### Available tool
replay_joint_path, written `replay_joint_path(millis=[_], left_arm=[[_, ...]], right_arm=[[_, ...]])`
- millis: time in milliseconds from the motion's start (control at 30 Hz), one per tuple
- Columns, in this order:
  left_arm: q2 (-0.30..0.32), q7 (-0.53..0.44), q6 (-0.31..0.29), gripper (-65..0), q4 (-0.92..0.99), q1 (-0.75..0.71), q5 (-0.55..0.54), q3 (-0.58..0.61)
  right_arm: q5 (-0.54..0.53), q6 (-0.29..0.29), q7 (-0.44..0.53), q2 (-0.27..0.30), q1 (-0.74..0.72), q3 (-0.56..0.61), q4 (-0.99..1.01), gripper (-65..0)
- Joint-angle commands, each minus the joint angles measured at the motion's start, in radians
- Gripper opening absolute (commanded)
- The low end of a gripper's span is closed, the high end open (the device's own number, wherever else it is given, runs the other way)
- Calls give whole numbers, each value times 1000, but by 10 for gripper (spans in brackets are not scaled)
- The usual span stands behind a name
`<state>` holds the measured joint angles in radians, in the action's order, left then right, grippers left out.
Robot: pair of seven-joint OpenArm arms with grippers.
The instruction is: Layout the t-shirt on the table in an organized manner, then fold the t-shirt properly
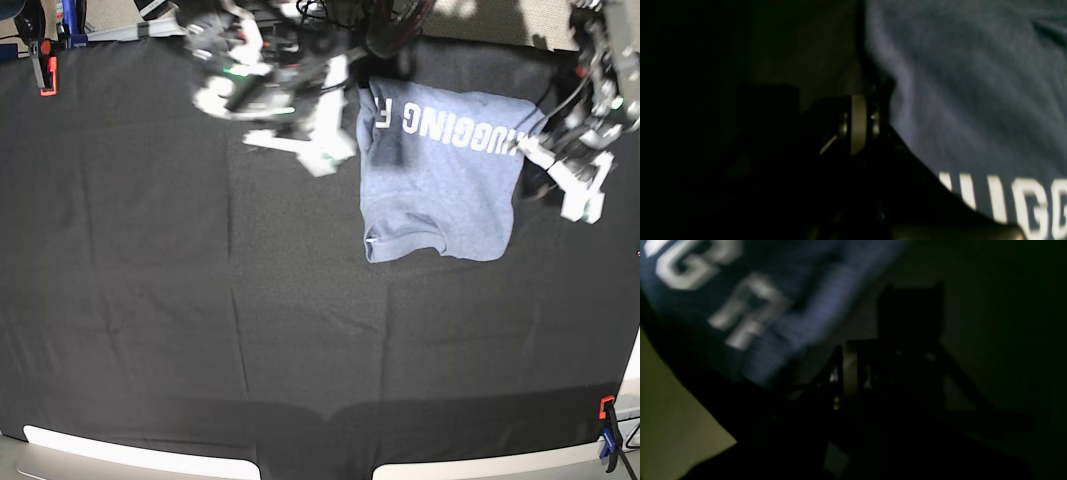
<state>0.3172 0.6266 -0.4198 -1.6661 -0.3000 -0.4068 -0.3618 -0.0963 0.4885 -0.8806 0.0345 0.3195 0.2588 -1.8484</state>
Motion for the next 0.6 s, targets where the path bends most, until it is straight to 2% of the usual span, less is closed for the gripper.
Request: replay_joint_path(millis=[0,133,267,433,567], left_arm=[[13,-20,-6,-650,-54,-23,-24,-18],[13,21,-6,-650,-227,-159,-24,-61],[13,35,-6,-650,-341,-312,-24,-71],[13,36,-6,-650,-364,-480,-24,-71],[13,36,-6,-650,-364,-583,-24,-71]], right_arm=[[-15,3,25,-4,10,-22,-57,-650],[-25,11,17,-3,92,-123,-196,-650],[-92,11,-27,10,194,-216,-321,-650],[-108,12,-86,42,348,-332,-445,-650],[-187,23,-136,66,463,-425,-479,-650]])
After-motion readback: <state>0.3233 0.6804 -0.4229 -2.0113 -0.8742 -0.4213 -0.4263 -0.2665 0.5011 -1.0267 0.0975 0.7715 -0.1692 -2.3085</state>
